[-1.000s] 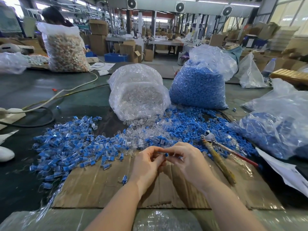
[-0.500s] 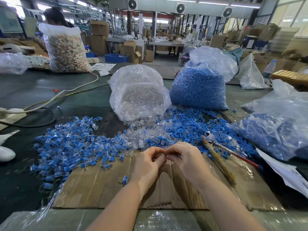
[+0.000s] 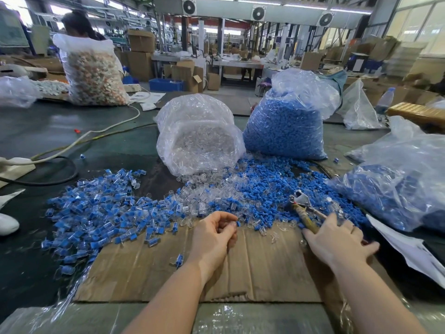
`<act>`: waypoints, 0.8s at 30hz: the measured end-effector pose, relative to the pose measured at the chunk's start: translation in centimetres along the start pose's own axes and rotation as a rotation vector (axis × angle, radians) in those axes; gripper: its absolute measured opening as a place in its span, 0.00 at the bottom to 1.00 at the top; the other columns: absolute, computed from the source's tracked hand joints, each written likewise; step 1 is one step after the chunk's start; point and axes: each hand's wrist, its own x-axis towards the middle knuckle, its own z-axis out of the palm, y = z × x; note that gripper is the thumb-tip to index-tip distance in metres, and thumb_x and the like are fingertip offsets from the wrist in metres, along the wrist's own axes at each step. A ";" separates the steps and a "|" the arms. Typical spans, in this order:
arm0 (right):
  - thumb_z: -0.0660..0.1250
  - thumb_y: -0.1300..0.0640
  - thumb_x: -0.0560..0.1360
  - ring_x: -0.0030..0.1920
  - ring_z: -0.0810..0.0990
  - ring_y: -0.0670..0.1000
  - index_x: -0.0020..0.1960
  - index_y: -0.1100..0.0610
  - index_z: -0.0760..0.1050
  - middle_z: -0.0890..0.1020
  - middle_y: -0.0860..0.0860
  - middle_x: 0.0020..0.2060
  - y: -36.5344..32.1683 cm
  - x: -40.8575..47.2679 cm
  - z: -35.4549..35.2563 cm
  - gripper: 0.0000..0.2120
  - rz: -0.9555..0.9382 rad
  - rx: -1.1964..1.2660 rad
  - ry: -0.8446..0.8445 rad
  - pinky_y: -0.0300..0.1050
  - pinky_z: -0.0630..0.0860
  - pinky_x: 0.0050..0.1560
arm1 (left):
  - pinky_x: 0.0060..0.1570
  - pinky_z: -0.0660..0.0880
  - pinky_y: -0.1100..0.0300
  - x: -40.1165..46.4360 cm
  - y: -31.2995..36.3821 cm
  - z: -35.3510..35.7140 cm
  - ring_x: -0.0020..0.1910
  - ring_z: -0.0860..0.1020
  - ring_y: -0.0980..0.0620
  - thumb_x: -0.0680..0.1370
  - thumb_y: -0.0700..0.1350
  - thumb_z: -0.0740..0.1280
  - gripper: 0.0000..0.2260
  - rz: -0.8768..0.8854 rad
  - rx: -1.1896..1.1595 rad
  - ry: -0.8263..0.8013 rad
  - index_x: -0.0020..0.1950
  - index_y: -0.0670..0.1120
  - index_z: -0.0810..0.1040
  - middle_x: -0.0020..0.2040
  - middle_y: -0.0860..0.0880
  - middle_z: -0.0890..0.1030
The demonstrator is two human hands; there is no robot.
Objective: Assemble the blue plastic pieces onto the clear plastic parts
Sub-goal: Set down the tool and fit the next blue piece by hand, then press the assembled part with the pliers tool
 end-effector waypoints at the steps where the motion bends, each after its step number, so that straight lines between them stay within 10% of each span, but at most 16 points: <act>1: 0.54 0.35 0.74 0.72 0.58 0.60 0.75 0.54 0.51 0.60 0.58 0.72 0.0 0.1 0.0 0.37 -0.005 -0.008 -0.015 0.68 0.49 0.68 | 0.33 0.74 0.69 0.0 0.0 0.0 0.33 0.77 0.56 0.76 0.34 0.64 0.06 -0.003 -0.004 0.004 0.47 0.43 0.78 0.37 0.45 0.79; 11: 0.53 0.43 0.78 0.52 0.71 0.54 0.51 0.57 0.64 0.73 0.55 0.51 -1.4 -2.5 -1.2 0.16 -0.322 0.064 0.214 0.47 0.71 0.53 | 0.32 0.74 0.63 0.5 0.5 -0.2 0.30 0.75 0.55 0.77 0.32 0.62 0.06 -0.124 -0.216 0.041 0.48 0.40 0.77 0.33 0.46 0.77; 17: 0.58 0.51 0.78 0.30 0.68 0.46 0.39 0.54 0.68 0.73 0.48 0.33 -4.3 -5.5 -3.2 0.11 -0.571 0.538 -0.225 0.41 0.62 0.30 | 0.29 0.72 0.62 1.9 0.6 -0.2 0.26 0.74 0.56 0.76 0.32 0.63 0.06 -0.143 -0.275 0.123 0.47 0.42 0.76 0.29 0.49 0.78; 24: 0.58 0.52 0.76 0.35 0.69 0.52 0.37 0.53 0.68 0.71 0.54 0.35 -5.3 -6.9 -3.4 0.10 -0.521 0.680 -0.558 0.47 0.64 0.39 | 0.26 0.72 0.69 3.4 0.6 -0.7 0.27 0.76 0.58 0.76 0.32 0.64 0.06 -0.134 -0.234 0.215 0.44 0.43 0.77 0.32 0.47 0.79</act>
